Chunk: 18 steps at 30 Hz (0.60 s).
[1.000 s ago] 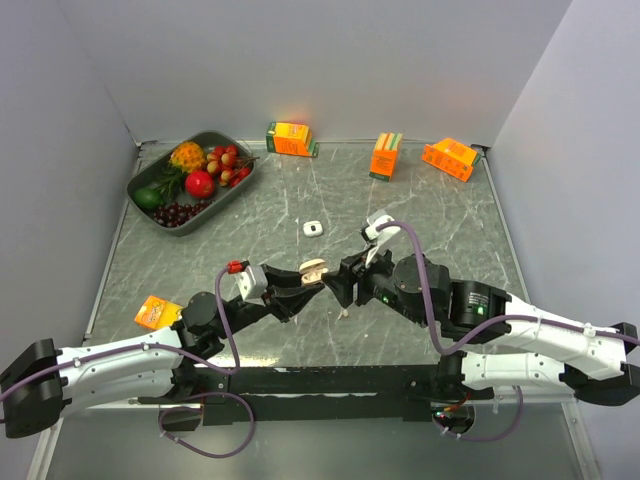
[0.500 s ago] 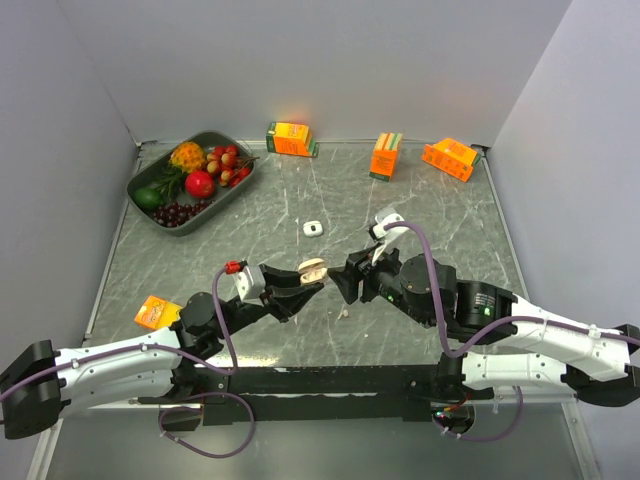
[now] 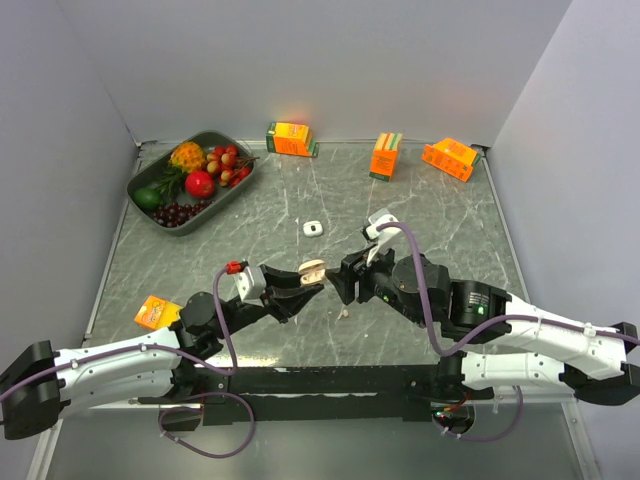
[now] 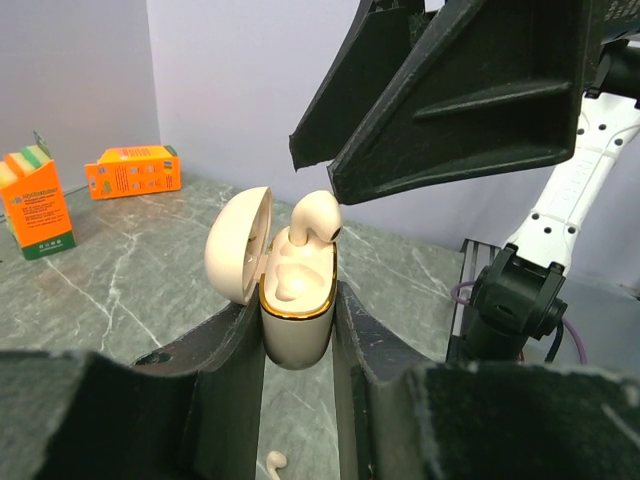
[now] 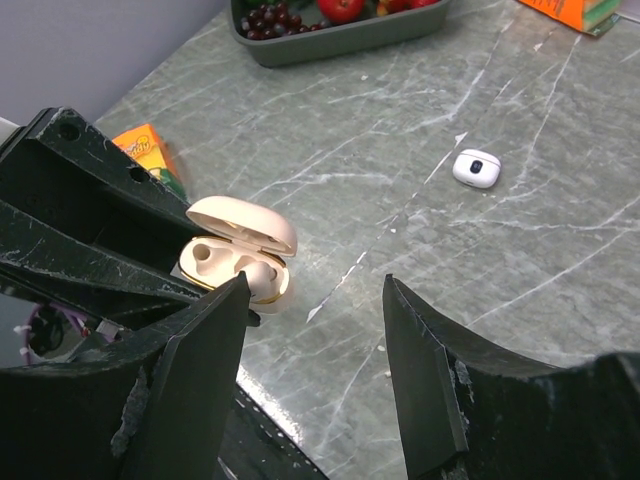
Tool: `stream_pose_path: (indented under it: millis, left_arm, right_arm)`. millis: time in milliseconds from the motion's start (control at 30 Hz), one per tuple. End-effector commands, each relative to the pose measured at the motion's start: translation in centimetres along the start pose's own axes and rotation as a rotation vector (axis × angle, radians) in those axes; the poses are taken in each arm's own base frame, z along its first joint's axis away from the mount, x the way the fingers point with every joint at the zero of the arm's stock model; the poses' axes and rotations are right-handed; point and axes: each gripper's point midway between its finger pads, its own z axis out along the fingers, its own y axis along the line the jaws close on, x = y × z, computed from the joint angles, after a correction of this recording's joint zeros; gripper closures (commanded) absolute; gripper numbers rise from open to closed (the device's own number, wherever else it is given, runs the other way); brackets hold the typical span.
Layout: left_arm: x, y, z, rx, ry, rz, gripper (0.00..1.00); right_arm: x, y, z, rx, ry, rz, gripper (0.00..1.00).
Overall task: Insert the wireless bluetooth earbuds into the charging case
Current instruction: Place the earbud in the charging case.
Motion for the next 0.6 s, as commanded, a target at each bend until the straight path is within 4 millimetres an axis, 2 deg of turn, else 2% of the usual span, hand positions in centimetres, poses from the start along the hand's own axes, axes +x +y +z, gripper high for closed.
stream_pose_path:
  millis: [0, 267, 367, 500, 567]
  left_arm:
    - [-3.1, -1.1, 0.5, 0.05, -0.091, -0.001, 0.99]
    - [-3.3, -1.4, 0.7, 0.066, -0.095, 0.0, 0.99]
    - [-2.8, -1.1, 0.8, 0.05, -0.078, -0.007, 0.99]
    - [-1.6, 0.1, 0.4, -0.011, -0.045, 0.009, 0.99]
    - [-0.7, 0.7, 0.0, -0.045, -0.022, 0.016, 0.99]
  right_arm:
    - [-1.3, 0.6, 0.1, -0.015, -0.026, -0.003, 0.36]
    - [-1.0, 0.7, 0.6, -0.006, -0.016, -0.009, 0.36]
    - [-1.9, 0.7, 0.4, -0.008, -0.042, 0.0, 0.35]
    - [-4.0, -0.1, -1.1, 0.002, -0.115, 0.046, 0.27]
    - [-4.0, -1.0, -1.4, 0.037, -0.116, 0.064, 0.25]
